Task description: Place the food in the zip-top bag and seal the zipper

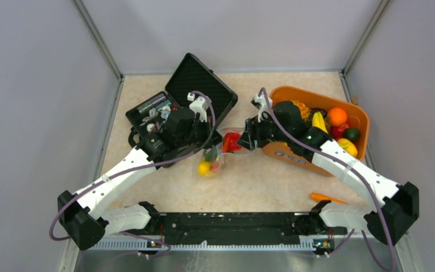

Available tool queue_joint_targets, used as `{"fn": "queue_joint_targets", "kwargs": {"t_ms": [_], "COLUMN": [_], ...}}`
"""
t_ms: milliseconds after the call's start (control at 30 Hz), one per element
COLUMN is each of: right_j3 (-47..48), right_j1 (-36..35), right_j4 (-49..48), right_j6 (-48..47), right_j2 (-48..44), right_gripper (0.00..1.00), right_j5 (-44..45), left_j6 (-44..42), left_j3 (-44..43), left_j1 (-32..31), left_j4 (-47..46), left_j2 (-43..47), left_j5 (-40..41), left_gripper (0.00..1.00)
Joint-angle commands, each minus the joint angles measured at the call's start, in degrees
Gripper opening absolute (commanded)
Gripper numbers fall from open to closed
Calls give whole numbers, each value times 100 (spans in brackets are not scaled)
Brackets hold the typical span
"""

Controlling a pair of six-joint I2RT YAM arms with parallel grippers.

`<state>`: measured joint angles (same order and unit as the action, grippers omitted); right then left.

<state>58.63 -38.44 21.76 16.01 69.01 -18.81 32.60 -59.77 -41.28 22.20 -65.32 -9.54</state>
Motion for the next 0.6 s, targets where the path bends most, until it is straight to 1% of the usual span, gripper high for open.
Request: {"fn": "queue_joint_targets", "kwargs": {"t_ms": [0, 100, 200, 267, 333, 400, 467, 500, 567], "right_j3": [322, 208, 71, -62, -143, -90, 24, 69, 237], "right_j1": [3, 3, 3, 11, 29, 162, 590, 878, 1733], "right_j4": [-222, -493, -592, -613, -493, -210, 80, 185, 538], "right_j6": [-16, 102, 151, 89, -2, -86, -261, -339, -397], "right_j2": [-498, -863, -1364, -1727, -2036, -2220, -2268, -2243, -2072], "right_gripper": [54, 54, 57, 60, 71, 77, 81, 83, 84], "right_j5": [295, 397, 1079, 1907, 2961, 3948, 4557, 4610, 4348], "left_j6": [-102, -105, -105, -105, -106, -105, -105, -105, -111], "left_j3": [-96, -97, -83, -66, -61, -56, -49, -38, -18], "left_j1": [23, 23, 23, 23, 23, 22, 23, 23, 21], "left_j4": [-427, -427, -418, -417, -424, -430, -443, -456, -477], "left_j2": [24, 27, 23, 11, -13, -24, -20, -10, 9], "left_j5": [31, 39, 16, -10, -36, -70, -91, -92, -111], "left_gripper": [0, 0, 0, 0, 0, 0, 0, 0, 0]}}
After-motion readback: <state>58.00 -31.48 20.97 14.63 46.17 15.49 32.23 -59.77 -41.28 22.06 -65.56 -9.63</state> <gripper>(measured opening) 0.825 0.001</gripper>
